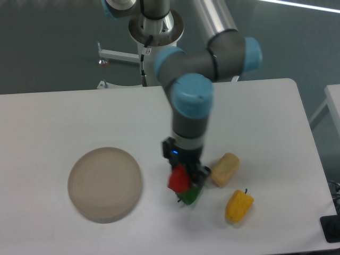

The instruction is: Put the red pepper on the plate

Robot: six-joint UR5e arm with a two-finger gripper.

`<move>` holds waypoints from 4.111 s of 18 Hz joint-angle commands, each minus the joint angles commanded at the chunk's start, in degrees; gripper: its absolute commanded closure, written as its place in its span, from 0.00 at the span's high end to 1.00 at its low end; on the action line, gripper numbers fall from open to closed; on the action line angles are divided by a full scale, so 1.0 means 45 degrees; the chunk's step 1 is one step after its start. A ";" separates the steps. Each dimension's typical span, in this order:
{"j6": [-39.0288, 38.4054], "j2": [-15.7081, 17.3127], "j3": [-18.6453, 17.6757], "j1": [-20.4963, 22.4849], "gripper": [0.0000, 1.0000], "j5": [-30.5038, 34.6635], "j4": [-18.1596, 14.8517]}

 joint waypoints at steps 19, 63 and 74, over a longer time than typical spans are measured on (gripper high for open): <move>-0.4361 -0.1053 -0.1037 -0.2659 0.56 0.2638 0.0294; -0.4166 -0.2187 -0.0822 -0.3460 0.88 0.3556 0.0646; -0.3017 -0.0567 -0.0899 -0.2836 0.99 0.3498 0.0431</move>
